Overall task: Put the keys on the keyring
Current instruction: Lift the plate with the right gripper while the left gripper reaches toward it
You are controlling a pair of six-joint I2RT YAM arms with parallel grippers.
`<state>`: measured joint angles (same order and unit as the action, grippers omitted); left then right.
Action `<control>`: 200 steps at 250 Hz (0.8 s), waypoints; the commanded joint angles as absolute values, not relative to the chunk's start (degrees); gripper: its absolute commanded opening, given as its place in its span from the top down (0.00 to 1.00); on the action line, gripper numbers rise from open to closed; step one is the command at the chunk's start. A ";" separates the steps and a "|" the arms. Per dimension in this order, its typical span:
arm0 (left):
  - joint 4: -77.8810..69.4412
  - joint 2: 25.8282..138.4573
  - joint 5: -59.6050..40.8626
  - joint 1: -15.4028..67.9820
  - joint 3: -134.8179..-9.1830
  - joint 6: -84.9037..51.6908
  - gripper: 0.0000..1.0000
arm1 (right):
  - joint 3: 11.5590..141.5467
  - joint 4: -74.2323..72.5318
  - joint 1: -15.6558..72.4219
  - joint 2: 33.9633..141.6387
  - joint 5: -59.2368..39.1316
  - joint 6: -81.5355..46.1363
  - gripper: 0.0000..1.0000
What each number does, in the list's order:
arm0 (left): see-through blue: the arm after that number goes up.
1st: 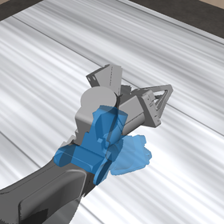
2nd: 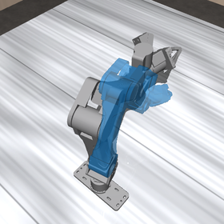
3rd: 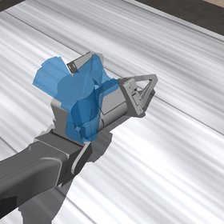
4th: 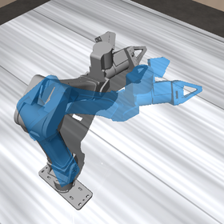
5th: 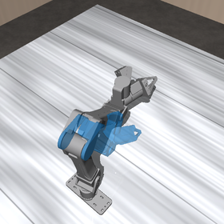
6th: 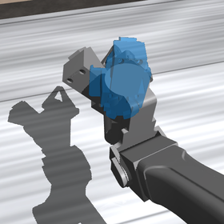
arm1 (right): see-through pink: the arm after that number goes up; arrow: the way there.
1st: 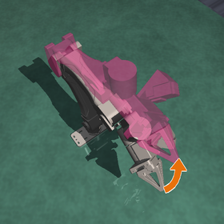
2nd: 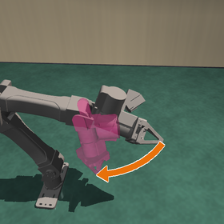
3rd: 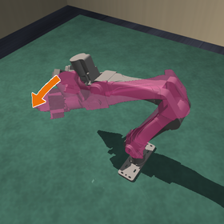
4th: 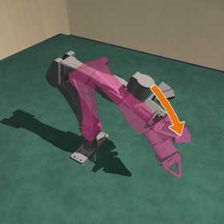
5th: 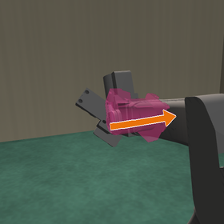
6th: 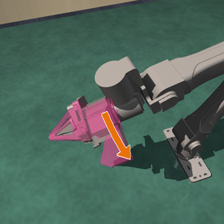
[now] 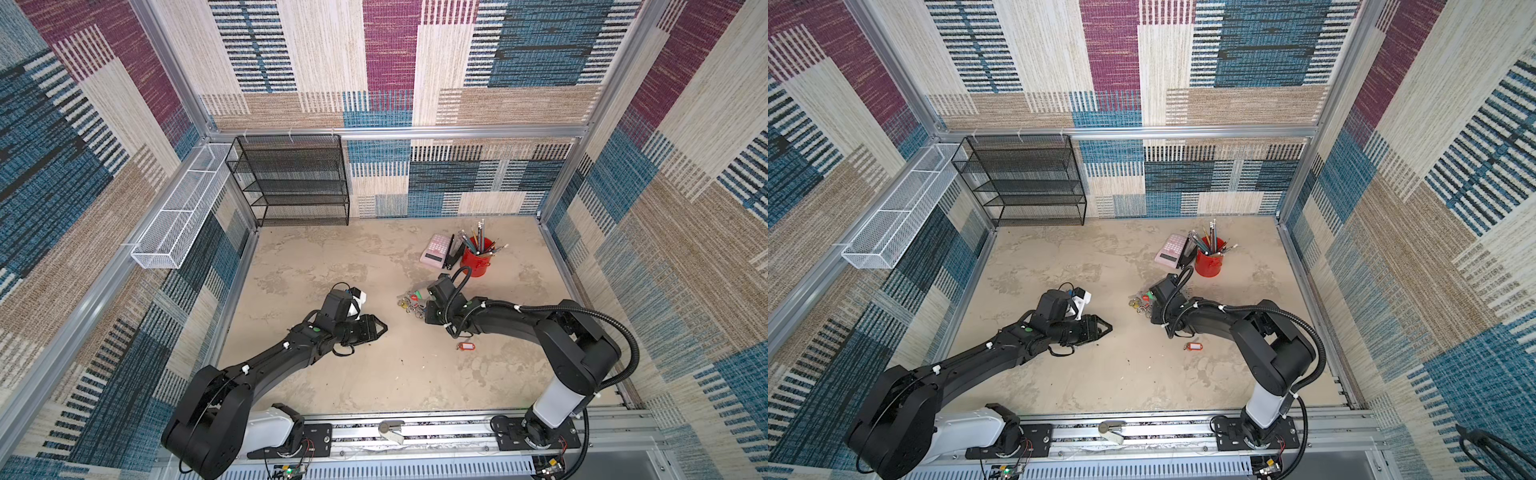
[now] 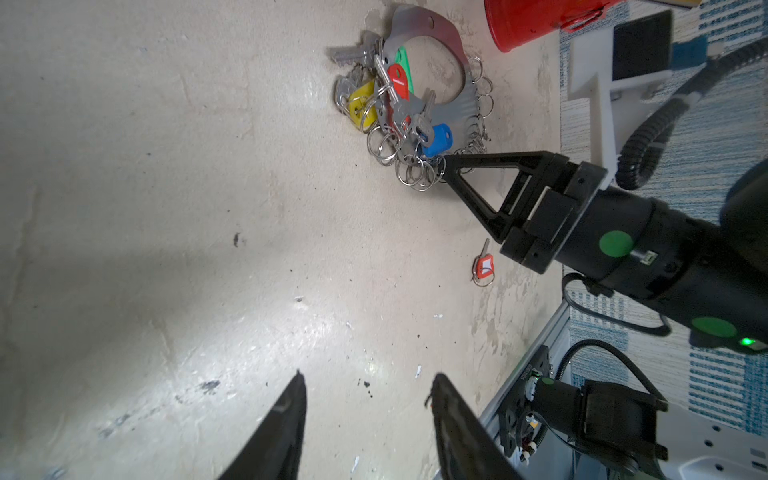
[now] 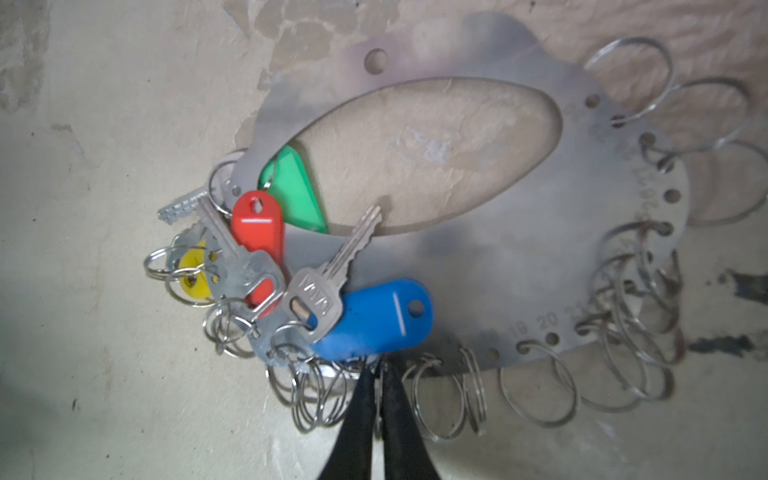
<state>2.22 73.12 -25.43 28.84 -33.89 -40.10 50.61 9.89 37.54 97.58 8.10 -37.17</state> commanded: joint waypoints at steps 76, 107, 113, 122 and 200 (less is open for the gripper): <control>8.54 69.24 -22.11 28.66 -37.85 -35.15 0.49 | 52.17 14.80 37.57 87.49 4.95 -30.20 1.00; 11.52 67.51 -21.03 28.59 -40.60 -33.15 0.48 | 56.40 20.08 37.60 85.78 0.40 -26.79 1.00; 12.19 67.27 -20.85 28.57 -41.22 -32.76 0.48 | 56.97 20.50 37.54 85.11 -0.28 -26.08 1.00; 13.14 66.73 -20.53 28.54 -42.09 -32.21 0.47 | 58.18 21.46 37.62 84.45 -1.49 -25.03 1.00; 15.36 59.90 -20.10 28.04 -45.52 -31.15 0.40 | 67.97 27.63 37.46 83.45 -9.41 -18.31 1.00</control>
